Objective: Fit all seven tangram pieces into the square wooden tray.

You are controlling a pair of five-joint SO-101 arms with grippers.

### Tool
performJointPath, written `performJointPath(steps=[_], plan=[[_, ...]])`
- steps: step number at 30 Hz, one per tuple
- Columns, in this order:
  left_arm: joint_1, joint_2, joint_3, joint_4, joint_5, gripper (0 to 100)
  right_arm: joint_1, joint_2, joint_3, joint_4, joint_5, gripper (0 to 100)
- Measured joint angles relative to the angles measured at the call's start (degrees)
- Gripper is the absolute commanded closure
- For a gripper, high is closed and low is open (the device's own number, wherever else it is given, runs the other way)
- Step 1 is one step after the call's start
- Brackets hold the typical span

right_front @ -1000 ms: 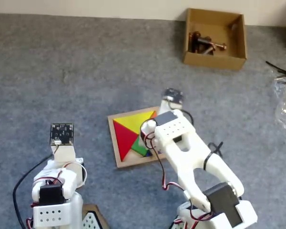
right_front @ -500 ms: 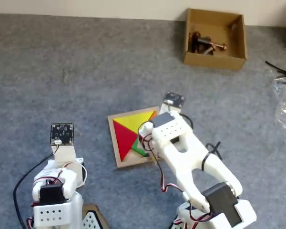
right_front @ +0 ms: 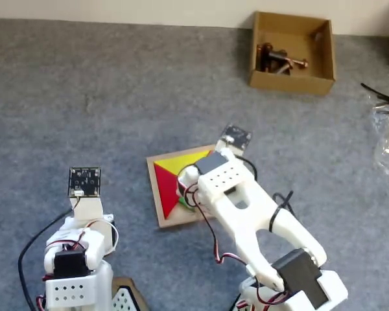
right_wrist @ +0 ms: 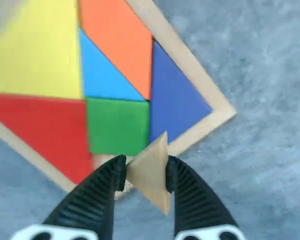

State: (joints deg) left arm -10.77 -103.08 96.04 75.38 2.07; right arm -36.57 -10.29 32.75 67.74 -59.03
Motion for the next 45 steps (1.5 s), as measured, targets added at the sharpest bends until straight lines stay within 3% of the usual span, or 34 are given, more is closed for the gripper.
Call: performJointPath(steps=[19,24,45], plan=[[0.0,0.0,0.0,0.0,0.0,100,-3.0,0.0,-2.5,0.2,-15.9,99.3],[0.0,0.0,0.0,0.0,0.0,100,-6.5,0.0,-2.5,0.2,-17.1,99.3],[0.0,0.0,0.0,0.0,0.0,100,-8.6,0.0,-2.5,0.1,-19.1,99.4]])
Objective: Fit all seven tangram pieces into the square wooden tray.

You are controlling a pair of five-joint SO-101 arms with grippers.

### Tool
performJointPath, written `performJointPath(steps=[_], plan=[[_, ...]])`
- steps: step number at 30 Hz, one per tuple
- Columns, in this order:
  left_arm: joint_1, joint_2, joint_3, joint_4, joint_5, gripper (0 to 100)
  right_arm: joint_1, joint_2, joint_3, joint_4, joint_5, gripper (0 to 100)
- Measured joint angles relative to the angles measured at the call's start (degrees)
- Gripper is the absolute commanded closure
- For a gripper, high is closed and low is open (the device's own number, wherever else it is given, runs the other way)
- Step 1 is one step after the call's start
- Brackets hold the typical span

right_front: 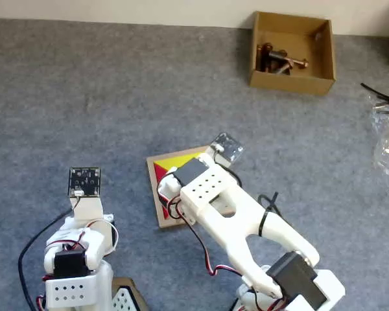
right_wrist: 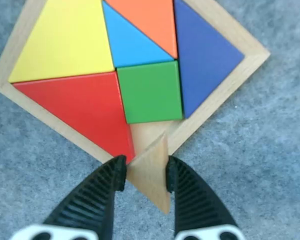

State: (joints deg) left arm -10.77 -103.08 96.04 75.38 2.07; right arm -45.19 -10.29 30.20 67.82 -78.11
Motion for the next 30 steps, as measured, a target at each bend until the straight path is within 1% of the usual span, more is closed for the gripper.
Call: performJointPath(steps=[30], plan=[[0.0,0.0,0.0,0.0,0.0,100,-1.6,0.0,0.0,0.0,-0.3,98.9]])
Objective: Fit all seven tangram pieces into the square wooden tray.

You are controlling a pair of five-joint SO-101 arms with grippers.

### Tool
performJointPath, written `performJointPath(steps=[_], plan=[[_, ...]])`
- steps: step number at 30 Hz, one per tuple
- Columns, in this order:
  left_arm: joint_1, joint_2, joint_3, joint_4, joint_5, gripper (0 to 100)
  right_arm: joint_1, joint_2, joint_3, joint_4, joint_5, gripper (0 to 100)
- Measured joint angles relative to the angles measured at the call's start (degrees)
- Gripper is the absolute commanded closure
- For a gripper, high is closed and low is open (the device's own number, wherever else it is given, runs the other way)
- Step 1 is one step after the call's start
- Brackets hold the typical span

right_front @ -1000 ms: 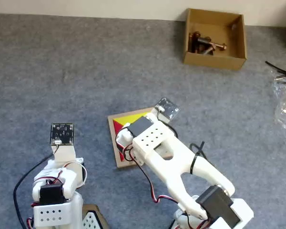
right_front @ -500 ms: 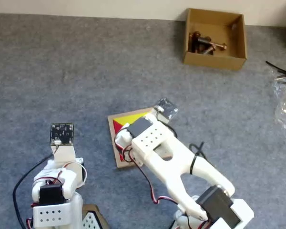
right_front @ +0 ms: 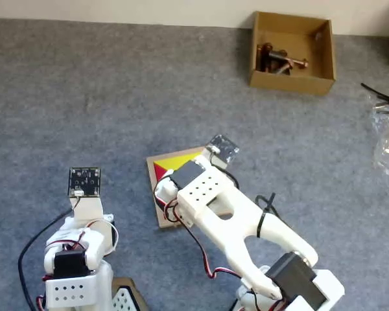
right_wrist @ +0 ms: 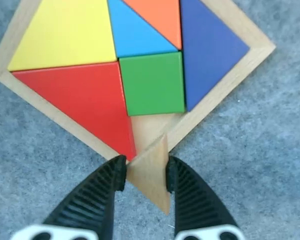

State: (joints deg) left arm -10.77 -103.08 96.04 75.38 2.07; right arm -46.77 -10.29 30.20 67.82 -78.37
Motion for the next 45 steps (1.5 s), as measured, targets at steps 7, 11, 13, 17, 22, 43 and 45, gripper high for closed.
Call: performJointPath(steps=[7,11,13,17,22,43,45], plan=[[0.0,0.0,0.0,0.0,0.0,100,0.4,0.0,0.0,0.0,0.0,98.9],[0.0,0.0,0.0,0.0,0.0,100,1.8,0.0,0.0,0.0,0.2,98.9],[0.0,0.0,0.0,0.0,0.0,100,1.9,0.0,0.0,0.0,2.1,98.9],[0.0,0.0,0.0,0.0,0.0,100,2.0,0.0,0.0,0.1,8.3,98.9],[0.0,0.0,0.0,0.0,0.0,100,2.0,0.0,0.0,0.2,17.1,98.9],[0.0,0.0,0.0,0.0,0.0,100,5.4,0.0,0.0,0.4,49.1,98.9],[0.0,0.0,0.0,0.0,0.0,100,5.4,0.0,0.0,0.4,54.9,99.1]])
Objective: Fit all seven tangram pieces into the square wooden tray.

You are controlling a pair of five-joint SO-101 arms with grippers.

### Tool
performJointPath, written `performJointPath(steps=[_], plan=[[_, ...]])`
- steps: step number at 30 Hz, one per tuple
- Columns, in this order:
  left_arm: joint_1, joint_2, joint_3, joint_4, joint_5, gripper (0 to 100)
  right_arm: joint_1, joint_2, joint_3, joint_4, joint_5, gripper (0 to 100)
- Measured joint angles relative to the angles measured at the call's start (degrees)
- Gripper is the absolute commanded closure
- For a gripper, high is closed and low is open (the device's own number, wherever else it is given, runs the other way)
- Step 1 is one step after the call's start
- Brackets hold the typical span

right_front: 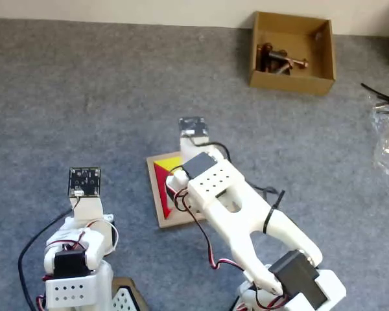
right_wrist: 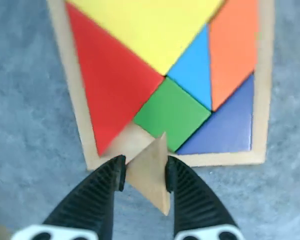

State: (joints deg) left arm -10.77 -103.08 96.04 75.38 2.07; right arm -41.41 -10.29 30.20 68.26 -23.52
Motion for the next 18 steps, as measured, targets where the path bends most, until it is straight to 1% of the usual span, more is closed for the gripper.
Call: performJointPath(steps=[4,6,10,13,15,18], plan=[[0.0,0.0,0.0,0.0,0.0,100,0.0,0.0,0.0,0.0,10.1,99.1],[0.0,0.0,0.0,0.0,0.0,100,0.0,0.0,0.0,-0.2,11.6,99.1],[0.0,0.0,0.0,0.0,0.0,100,0.3,0.0,0.1,-0.2,12.3,99.1],[0.0,0.0,0.0,0.0,0.0,100,2.6,0.0,1.8,-0.3,13.6,99.1],[0.0,0.0,0.0,0.0,0.0,100,5.0,0.0,3.0,-0.2,18.3,99.1],[0.0,0.0,0.0,0.0,0.0,100,9.2,0.0,3.2,-0.2,28.5,99.0]])
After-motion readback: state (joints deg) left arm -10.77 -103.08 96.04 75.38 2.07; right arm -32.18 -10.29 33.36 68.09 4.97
